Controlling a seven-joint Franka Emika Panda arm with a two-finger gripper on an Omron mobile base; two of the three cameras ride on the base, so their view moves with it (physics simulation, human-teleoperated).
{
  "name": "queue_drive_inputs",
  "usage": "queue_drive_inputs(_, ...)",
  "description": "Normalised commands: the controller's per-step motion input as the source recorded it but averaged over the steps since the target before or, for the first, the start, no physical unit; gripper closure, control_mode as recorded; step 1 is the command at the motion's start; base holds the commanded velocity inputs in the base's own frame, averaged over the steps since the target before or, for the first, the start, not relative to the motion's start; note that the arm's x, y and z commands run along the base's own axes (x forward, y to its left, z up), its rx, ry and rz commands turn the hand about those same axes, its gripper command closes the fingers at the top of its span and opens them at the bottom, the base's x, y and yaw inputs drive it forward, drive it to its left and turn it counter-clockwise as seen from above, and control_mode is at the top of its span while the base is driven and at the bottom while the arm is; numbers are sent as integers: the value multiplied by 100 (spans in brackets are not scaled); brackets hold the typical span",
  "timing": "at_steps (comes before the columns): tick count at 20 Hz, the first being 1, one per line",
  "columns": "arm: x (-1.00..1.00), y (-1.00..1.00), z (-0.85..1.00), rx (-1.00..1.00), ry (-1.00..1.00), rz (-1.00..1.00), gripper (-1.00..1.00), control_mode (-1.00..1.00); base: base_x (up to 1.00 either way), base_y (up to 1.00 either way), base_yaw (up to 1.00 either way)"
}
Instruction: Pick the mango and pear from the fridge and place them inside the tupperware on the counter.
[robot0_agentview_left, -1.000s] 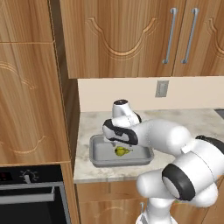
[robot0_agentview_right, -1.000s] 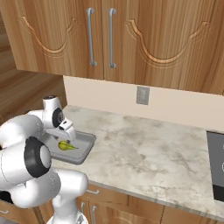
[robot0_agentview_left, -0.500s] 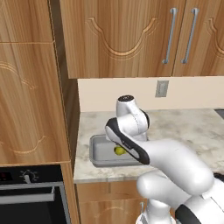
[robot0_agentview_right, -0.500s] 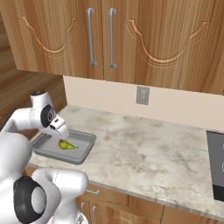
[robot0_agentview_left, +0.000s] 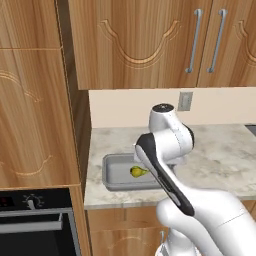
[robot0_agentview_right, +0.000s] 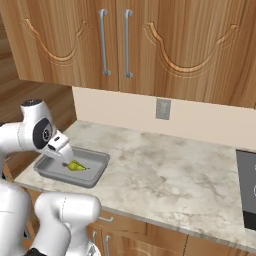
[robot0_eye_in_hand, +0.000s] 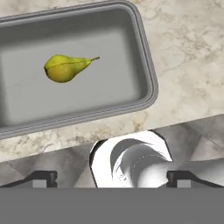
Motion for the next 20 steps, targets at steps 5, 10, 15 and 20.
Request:
queue_drive_inputs(5,-65,-37,51,0,0,11,-100,-100,0,0,0)
queue_drive_inputs(10,-38,-33,45,0,0,24,-100,-100,0,0,0)
queue_drive_inputs(15,-39,-39,34,0,0,30,-100,-100,0,0,0)
queue_drive_inputs(20,-52,-34,12,1,0,30,-100,-100,0,0,0)
